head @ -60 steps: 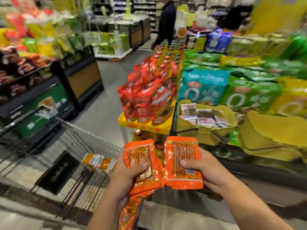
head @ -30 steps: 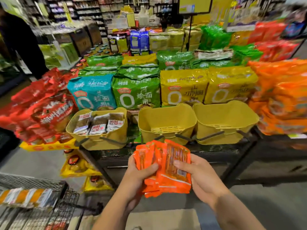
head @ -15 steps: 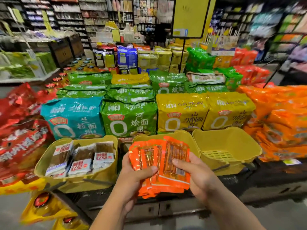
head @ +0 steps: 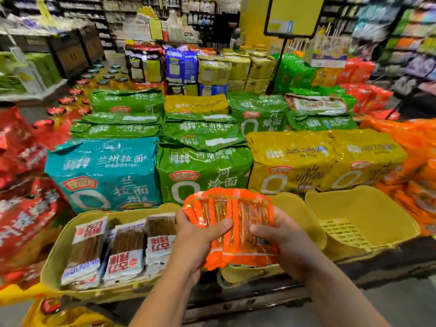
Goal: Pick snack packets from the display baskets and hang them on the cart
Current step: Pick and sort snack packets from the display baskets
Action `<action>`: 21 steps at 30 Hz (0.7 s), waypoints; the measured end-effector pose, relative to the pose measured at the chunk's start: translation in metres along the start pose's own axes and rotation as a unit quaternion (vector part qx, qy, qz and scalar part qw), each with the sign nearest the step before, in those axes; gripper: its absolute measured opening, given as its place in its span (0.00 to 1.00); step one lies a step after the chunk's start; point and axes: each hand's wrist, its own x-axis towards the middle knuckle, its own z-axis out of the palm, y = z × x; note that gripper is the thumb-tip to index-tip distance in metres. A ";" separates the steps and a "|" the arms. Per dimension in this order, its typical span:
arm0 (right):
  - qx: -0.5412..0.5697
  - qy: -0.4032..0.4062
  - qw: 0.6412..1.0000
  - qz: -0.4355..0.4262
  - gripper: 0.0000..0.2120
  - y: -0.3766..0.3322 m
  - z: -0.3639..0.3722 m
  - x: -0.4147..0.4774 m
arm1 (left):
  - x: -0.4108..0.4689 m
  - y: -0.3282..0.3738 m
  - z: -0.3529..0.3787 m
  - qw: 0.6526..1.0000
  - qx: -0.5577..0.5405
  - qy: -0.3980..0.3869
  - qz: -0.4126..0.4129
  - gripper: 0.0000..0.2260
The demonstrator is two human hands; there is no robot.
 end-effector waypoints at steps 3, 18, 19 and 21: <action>0.019 0.012 1.000 0.010 0.24 -0.003 -0.001 0.011 | 0.011 0.002 -0.002 0.999 -0.023 0.008 -0.023 0.37; -0.015 0.004 1.000 0.025 0.22 -0.018 -0.037 0.047 | 0.031 0.003 -0.001 0.998 0.033 0.056 -0.012 0.41; -0.058 0.015 0.998 0.018 0.22 -0.024 -0.047 0.046 | 0.031 0.006 -0.004 0.997 0.021 0.069 -0.004 0.43; -0.162 0.037 0.985 0.039 0.18 -0.032 -0.076 0.047 | 0.029 0.014 -0.009 0.996 -0.001 0.087 0.014 0.42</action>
